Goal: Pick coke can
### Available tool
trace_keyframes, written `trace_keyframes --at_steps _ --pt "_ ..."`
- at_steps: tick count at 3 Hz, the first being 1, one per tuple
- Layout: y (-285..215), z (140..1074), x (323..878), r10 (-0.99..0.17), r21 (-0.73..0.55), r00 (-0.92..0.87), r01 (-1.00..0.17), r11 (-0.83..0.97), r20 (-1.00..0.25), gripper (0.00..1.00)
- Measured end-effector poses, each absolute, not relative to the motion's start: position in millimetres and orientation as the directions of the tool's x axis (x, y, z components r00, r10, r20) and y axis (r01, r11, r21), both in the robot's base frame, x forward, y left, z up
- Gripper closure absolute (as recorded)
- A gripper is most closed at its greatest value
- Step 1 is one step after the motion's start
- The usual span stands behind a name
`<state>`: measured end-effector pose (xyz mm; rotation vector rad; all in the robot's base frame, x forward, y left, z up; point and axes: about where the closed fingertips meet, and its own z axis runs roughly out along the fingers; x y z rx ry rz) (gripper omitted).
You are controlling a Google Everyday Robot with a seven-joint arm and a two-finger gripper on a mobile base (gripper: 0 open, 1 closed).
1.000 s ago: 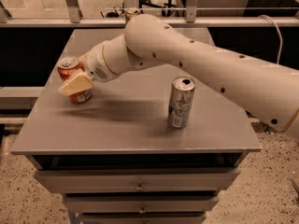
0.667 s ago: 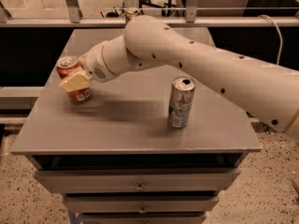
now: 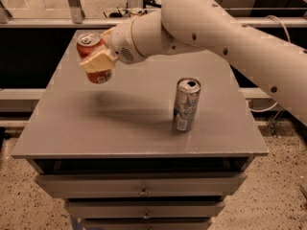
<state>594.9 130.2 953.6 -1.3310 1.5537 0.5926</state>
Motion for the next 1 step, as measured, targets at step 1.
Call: trace_keyframes --at_steps 1 --pt "130.2 953.6 594.9 -0.462 -0.219 0.067 -0.933 0.284 -0.884 1.00"
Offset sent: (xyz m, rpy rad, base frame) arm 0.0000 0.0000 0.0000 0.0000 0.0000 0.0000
